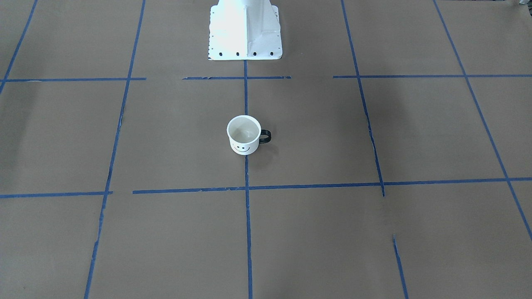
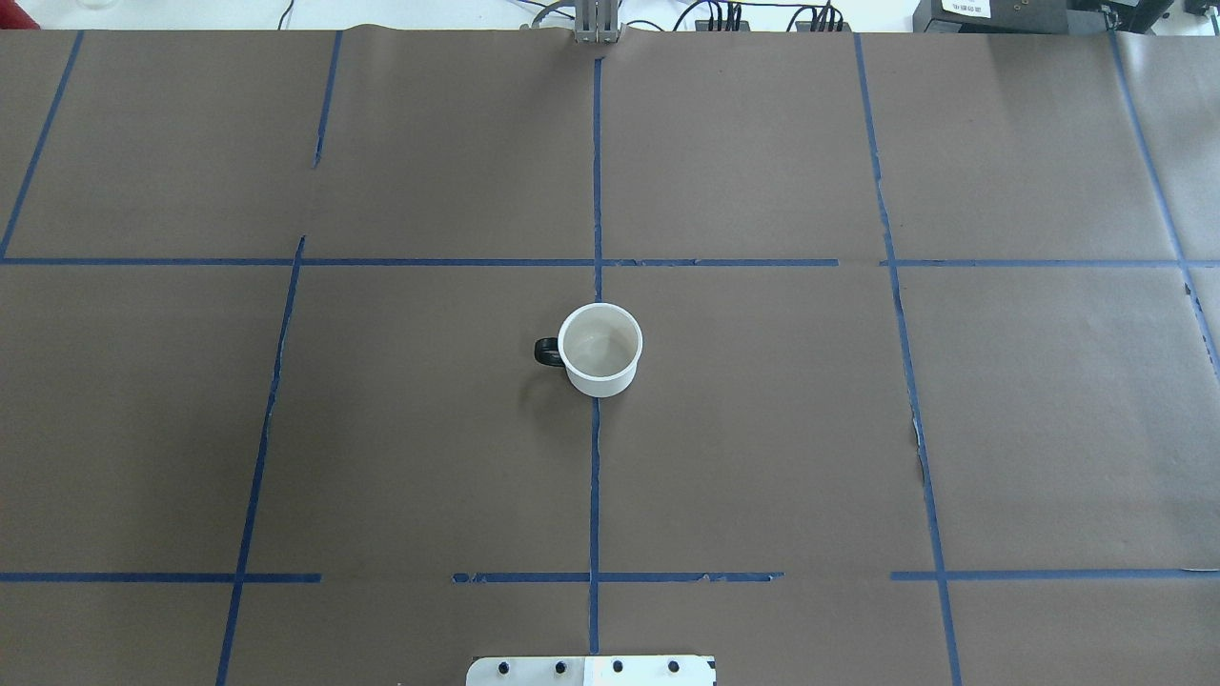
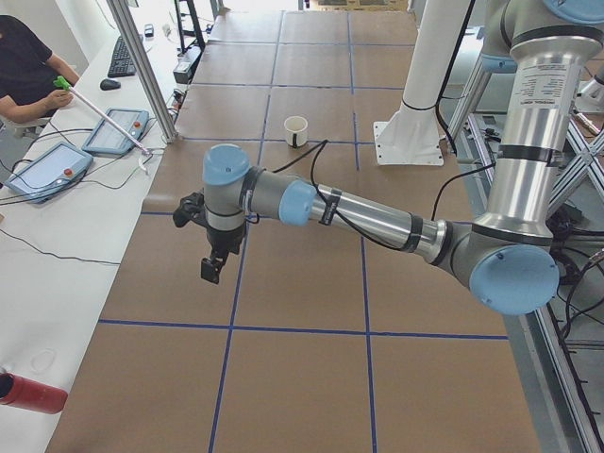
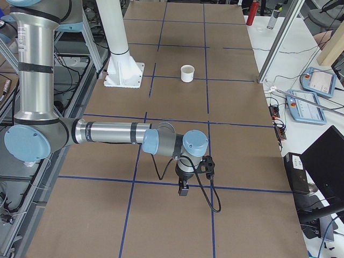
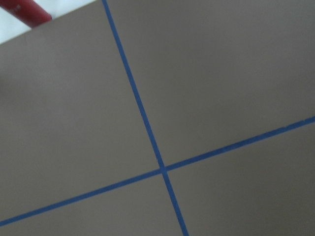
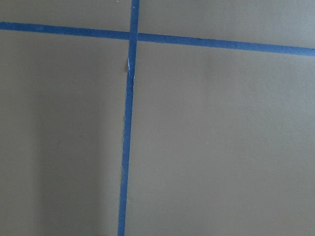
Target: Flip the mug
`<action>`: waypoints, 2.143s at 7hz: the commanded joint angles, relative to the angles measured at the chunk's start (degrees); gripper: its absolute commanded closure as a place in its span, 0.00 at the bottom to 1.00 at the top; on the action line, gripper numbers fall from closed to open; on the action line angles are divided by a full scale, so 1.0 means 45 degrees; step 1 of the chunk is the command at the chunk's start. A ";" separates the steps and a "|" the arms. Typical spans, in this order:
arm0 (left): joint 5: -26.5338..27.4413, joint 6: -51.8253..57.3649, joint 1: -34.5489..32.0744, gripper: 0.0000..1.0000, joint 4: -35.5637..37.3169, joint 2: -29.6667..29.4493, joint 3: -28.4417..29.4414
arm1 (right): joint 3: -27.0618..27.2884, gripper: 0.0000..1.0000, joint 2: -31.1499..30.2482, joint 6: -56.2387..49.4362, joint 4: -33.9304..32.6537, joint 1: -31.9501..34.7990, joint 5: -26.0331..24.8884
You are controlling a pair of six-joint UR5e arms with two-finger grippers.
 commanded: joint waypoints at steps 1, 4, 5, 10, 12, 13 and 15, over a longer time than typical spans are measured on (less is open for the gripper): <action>-0.0353 0.1216 -0.0864 0.00 -0.0017 0.0764 0.0378 | 0.0008 0.00 0.0000 0.0000 0.0000 0.0000 0.0000; -0.0411 0.1140 -0.0886 0.00 -0.0016 0.0764 0.0300 | 0.0008 0.00 0.0000 0.0000 0.0000 0.0000 0.0000; -0.0856 0.1101 -0.0886 0.00 0.0003 0.0784 0.0435 | 0.0008 0.00 0.0000 0.0000 0.0000 0.0000 0.0000; -0.1778 0.0260 -0.0886 0.00 0.2678 0.0978 -0.0518 | 0.0008 0.00 0.0000 0.0000 0.0000 0.0000 0.0000; -0.1915 0.0124 -0.0886 0.00 0.2660 0.1037 -0.0482 | 0.0008 0.00 0.0000 0.0000 0.0000 0.0000 0.0000; -0.1915 0.0124 -0.0905 0.00 0.2660 0.1115 -0.0521 | 0.0008 0.00 0.0000 0.0000 0.0000 0.0000 0.0000; -0.1857 0.0124 -0.0905 0.00 0.2640 0.1097 -0.0521 | 0.0008 0.00 0.0000 0.0000 0.0000 0.0000 0.0000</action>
